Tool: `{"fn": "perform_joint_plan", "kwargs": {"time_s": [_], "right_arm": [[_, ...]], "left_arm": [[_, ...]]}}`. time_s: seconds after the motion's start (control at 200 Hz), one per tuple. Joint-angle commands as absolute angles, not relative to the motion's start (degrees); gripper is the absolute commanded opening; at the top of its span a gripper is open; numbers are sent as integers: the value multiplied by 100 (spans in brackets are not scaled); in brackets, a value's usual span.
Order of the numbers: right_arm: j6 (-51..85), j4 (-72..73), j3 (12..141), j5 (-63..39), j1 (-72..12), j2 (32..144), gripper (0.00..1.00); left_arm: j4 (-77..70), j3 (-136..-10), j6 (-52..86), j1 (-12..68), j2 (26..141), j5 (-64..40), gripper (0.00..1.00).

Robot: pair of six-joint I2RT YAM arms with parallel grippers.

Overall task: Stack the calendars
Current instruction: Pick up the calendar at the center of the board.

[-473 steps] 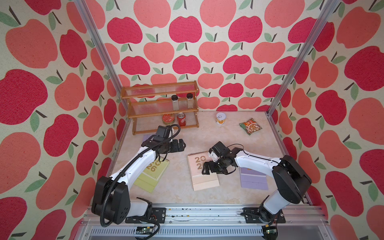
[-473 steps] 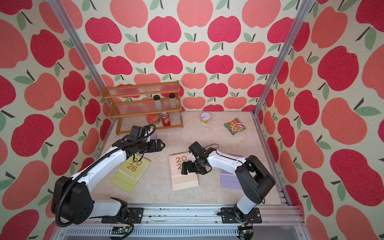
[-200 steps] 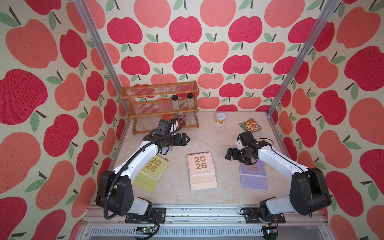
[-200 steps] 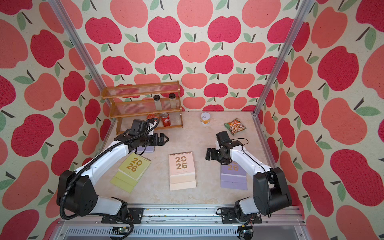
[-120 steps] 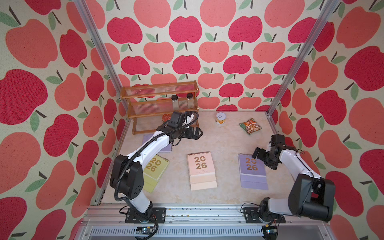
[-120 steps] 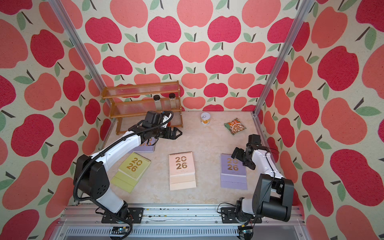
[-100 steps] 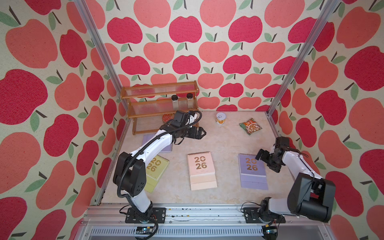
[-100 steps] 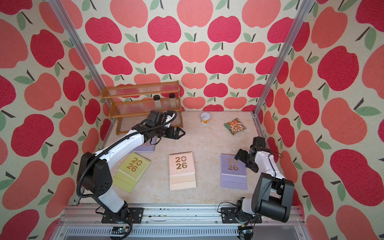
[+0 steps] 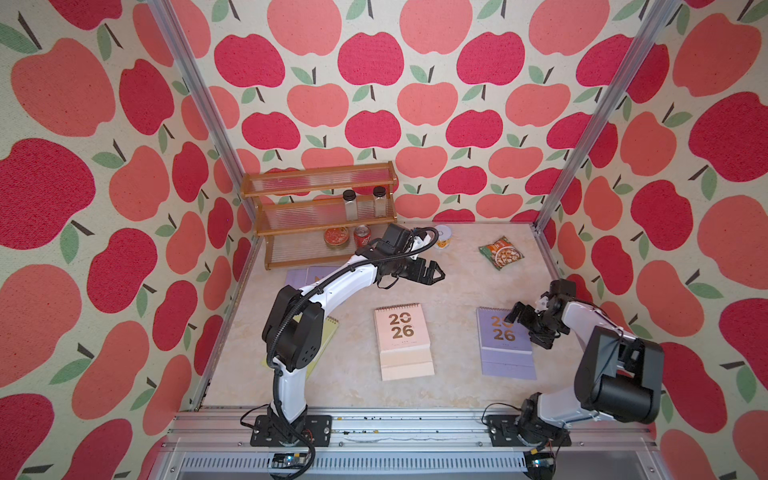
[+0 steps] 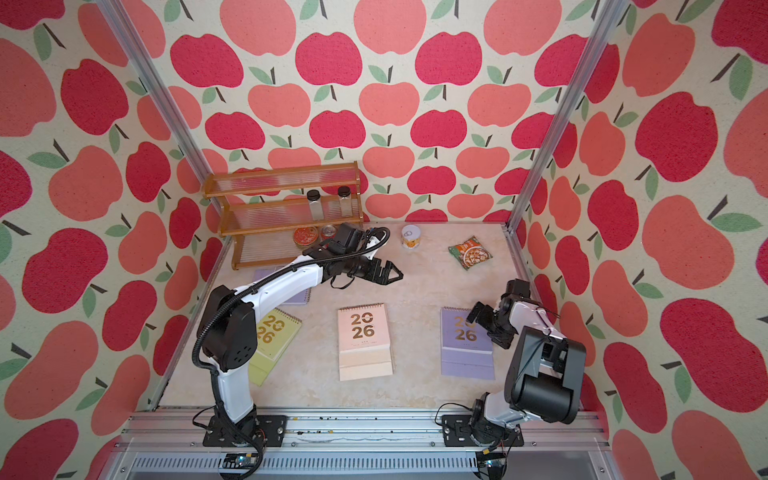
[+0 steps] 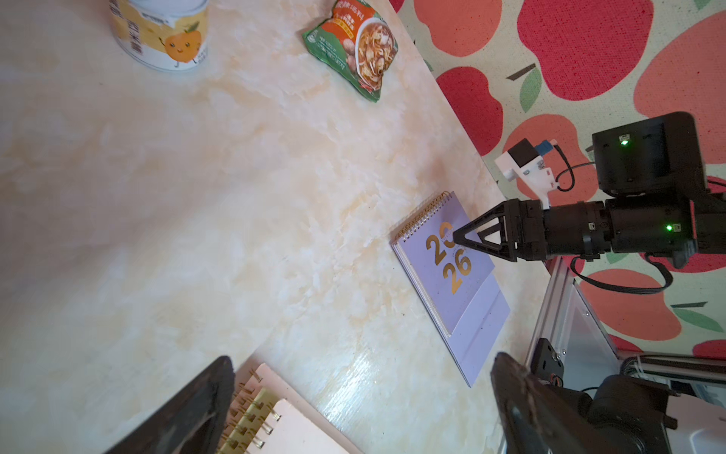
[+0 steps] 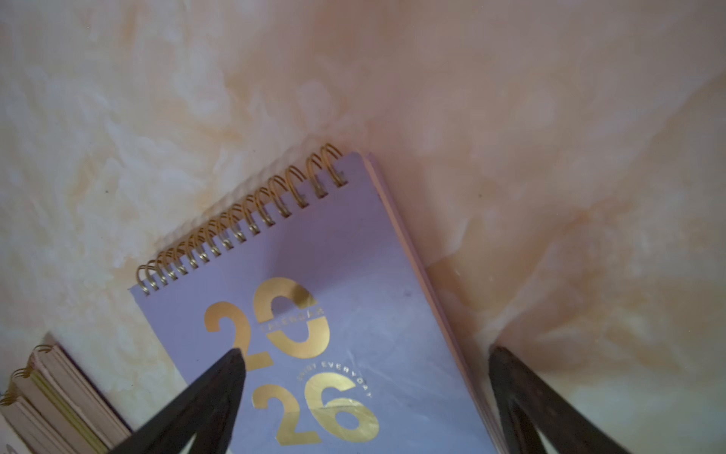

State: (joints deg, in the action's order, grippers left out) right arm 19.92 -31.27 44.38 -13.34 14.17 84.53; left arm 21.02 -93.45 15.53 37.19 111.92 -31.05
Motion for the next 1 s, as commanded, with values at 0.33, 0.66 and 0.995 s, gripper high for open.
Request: {"fn": "perform_joint_plan", "kwargs": {"time_s": [0.33,0.66,0.995], "right_arm": [[2524,-2635,4131,-2286,549,8348,99],[2519,-2725,3976,-2166,369,8034,99],[2463,-2794,3753,-2191,352,7754,99]], "left_arm": [[3188,-11013,1720,4261,12547,-3489,100],[3877,-11378,1911,4622,13081,-3518,99],[4521,-11892,2246,4755,13632,-3363,99]]}}
